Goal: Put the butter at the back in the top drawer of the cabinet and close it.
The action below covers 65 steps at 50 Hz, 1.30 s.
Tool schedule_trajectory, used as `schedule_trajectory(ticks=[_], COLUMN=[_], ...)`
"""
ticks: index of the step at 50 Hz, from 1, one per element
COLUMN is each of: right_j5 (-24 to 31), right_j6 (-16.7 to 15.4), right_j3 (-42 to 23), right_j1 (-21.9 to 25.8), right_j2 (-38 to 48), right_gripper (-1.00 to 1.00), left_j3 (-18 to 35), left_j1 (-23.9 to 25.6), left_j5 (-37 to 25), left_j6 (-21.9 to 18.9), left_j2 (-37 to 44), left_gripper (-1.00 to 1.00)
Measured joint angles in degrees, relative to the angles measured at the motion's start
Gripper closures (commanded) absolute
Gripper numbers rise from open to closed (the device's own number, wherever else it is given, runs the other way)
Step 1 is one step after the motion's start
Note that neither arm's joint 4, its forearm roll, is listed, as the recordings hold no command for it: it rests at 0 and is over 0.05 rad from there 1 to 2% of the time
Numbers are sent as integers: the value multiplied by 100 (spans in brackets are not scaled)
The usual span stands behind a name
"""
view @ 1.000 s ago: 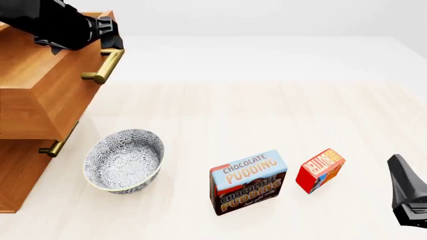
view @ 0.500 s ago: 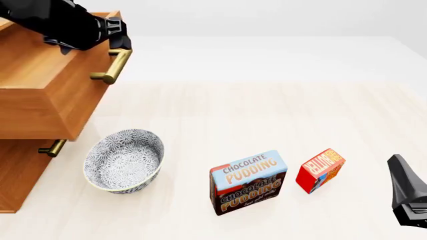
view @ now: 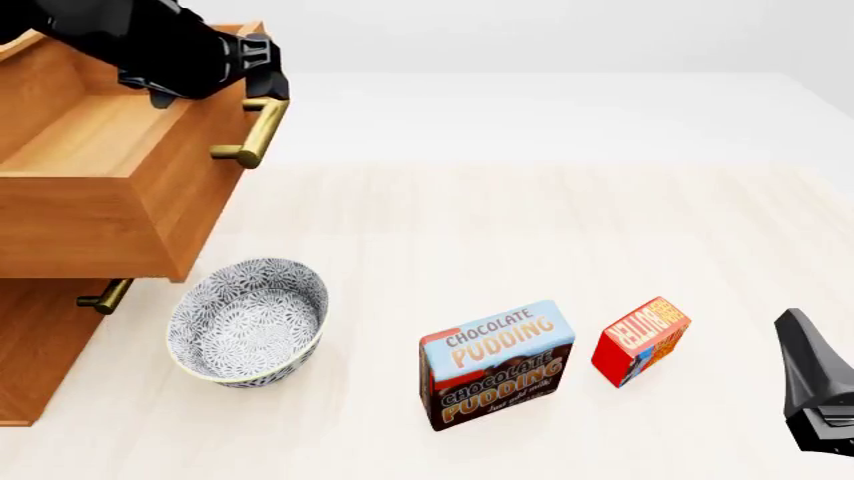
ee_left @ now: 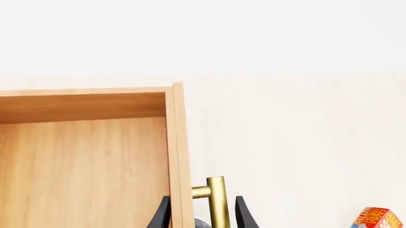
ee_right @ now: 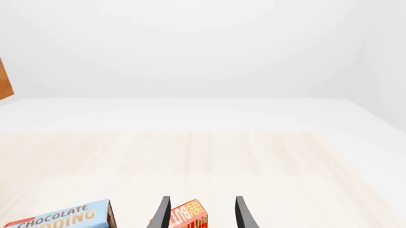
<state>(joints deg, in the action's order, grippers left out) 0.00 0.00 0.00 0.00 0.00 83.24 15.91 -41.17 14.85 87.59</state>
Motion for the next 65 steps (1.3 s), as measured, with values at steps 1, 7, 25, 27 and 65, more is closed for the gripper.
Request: schedule_trajectory(ticks=[1, 7, 25, 27, 65], right_j5=[0, 0, 0, 0, 0], right_j6=[0, 0, 0, 0, 0], right_j3=[0, 0, 0, 0, 0], right_j1=[0, 0, 0, 0, 0], right_j2=[0, 0, 0, 0, 0], right_gripper=[-100, -100, -100, -100, -100], left_j3=[6, 33, 139, 166, 740], left_j1=[3, 24, 97, 104, 136], left_j5=[-4, -21, -102, -129, -894], left_j6=[7, 49, 237, 246, -173], left_j2=[5, 27, 110, 126, 399], left_gripper=[-100, -100, -100, -100, -100])
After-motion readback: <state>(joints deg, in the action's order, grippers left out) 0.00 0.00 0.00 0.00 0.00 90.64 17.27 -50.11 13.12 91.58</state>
